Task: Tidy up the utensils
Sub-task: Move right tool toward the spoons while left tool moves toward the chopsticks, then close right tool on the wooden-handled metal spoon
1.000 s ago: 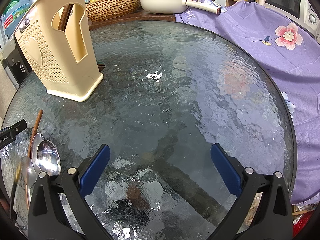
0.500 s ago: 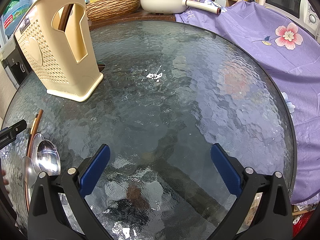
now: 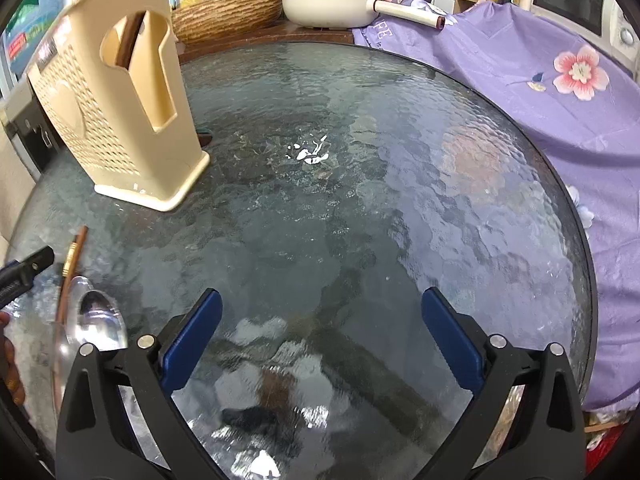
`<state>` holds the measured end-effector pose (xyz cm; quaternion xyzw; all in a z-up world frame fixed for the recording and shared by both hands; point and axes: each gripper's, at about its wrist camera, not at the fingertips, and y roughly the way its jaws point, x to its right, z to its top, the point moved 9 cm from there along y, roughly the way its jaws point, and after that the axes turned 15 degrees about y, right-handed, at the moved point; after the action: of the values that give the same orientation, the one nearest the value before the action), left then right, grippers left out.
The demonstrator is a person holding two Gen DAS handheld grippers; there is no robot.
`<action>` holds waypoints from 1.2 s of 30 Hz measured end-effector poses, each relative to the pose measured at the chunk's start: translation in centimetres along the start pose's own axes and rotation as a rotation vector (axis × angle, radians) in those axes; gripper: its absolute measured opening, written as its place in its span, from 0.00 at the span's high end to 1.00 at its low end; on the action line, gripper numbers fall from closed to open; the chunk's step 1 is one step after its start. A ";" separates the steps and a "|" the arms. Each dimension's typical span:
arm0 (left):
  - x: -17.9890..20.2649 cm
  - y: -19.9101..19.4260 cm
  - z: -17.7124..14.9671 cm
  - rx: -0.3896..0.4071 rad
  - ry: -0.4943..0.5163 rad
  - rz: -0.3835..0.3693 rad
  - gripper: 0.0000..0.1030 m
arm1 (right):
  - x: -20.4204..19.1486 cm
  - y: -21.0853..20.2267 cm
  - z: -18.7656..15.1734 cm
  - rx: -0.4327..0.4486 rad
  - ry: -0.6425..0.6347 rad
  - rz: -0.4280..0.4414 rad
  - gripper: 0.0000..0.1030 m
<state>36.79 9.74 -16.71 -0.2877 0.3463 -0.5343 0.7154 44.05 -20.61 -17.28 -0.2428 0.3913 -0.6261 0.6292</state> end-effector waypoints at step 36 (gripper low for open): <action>0.9 -15.8 -7.8 0.327 0.151 -0.010 0.06 | -6.2 -11.9 -9.7 0.165 -0.257 0.127 0.20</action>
<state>21.75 4.40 -9.16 -0.1284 0.3059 -0.6072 0.7220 29.72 -13.89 -12.20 -0.2431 0.2695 -0.5790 0.7301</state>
